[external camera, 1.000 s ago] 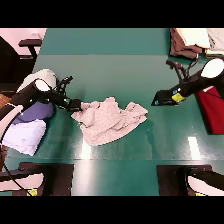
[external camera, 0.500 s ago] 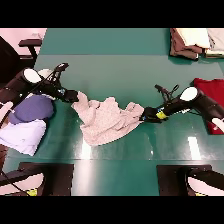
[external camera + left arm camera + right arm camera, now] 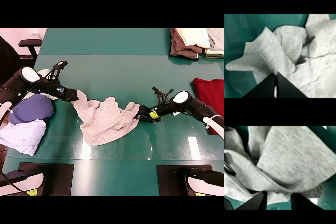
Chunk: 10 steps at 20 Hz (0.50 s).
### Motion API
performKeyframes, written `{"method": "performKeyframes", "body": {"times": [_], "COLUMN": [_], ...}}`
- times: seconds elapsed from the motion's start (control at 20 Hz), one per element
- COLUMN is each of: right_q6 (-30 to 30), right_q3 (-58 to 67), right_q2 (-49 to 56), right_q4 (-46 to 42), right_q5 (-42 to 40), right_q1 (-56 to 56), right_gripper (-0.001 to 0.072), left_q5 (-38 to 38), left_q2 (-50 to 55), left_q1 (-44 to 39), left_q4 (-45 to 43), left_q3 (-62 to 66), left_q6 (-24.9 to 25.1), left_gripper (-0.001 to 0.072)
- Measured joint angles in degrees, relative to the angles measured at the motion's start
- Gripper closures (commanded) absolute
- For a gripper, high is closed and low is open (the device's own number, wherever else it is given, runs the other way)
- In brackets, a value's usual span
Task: Fold the shirts.
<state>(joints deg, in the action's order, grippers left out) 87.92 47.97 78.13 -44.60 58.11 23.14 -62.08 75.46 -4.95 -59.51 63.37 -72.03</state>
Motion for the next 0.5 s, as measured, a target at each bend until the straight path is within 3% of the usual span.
{"method": "performKeyframes", "body": {"times": [0.25,0.35,0.4,0.5], "right_q6": [-0.3,-0.4,-0.8,-1.7], "right_q3": [-0.1,-0.1,-0.1,-0.1], "right_q2": [0.2,0.2,0.2,0.2], "right_q4": [2.0,2.3,2.4,2.5], "right_q5": [-1.0,-1.2,-1.5,-1.9], "right_q1": [0.0,0.0,0.0,0.0], "right_gripper": [0.0410,0.0627,0.0698,0.0699], "left_q5": [0.5,0.5,0.5,0.5], "left_q2": [0.0,0.0,0.0,-0.1], "left_q1": [0.0,0.0,0.0,0.0], "left_q4": [0.0,0.0,0.0,0.0], "left_q3": [0.0,0.0,0.0,0.0], "left_q6": [0.0,0.0,0.0,0.0], "left_gripper": [0.0687,0.0688,0.0687,0.0688]}}
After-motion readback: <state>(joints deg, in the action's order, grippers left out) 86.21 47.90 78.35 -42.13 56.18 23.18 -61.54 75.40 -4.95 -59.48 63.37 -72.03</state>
